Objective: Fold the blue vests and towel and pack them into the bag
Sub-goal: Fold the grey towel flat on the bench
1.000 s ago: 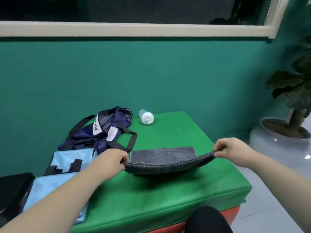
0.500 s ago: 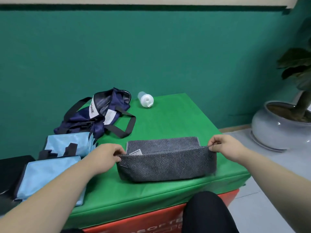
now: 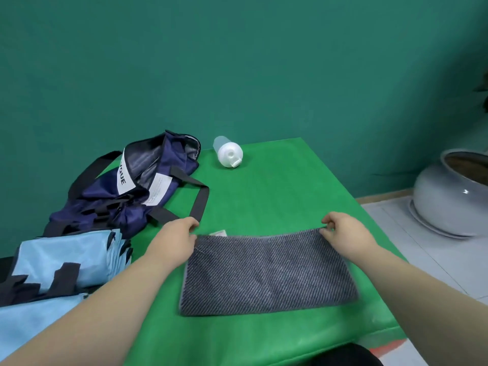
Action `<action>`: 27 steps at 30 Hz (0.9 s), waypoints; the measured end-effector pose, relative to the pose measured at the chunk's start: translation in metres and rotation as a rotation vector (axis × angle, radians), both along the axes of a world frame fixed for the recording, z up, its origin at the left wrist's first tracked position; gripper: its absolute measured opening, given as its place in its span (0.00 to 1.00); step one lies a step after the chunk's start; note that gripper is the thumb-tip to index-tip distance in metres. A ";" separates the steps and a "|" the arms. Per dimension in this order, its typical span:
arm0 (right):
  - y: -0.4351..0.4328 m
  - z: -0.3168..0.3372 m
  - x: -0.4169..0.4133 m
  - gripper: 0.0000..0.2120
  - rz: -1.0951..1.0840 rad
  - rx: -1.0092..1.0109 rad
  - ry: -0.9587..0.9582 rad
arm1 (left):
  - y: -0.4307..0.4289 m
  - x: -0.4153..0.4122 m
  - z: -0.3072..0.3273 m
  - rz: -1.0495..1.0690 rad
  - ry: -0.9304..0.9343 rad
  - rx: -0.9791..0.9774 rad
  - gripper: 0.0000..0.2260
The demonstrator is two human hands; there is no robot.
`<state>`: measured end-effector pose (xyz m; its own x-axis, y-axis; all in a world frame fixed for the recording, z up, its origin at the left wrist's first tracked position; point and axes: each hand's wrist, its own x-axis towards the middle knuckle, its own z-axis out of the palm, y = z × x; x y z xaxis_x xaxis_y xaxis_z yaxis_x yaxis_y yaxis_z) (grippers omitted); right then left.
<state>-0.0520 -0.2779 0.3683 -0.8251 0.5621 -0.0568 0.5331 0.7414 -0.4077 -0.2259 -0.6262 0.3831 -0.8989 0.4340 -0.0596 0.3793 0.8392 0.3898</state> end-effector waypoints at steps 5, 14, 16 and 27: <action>-0.035 -0.024 0.011 0.16 0.104 0.265 0.097 | 0.003 0.024 -0.024 -0.206 0.038 -0.010 0.22; -0.092 -0.047 0.019 0.38 0.202 0.257 -0.208 | -0.005 0.030 -0.054 -0.469 -0.024 -0.331 0.45; -0.084 -0.047 0.017 0.36 0.234 0.278 -0.215 | -0.007 0.027 -0.057 -0.469 -0.015 -0.338 0.45; -0.026 -0.026 -0.051 0.28 0.586 0.443 -0.316 | -0.017 0.104 -0.051 -0.318 -0.050 -0.346 0.45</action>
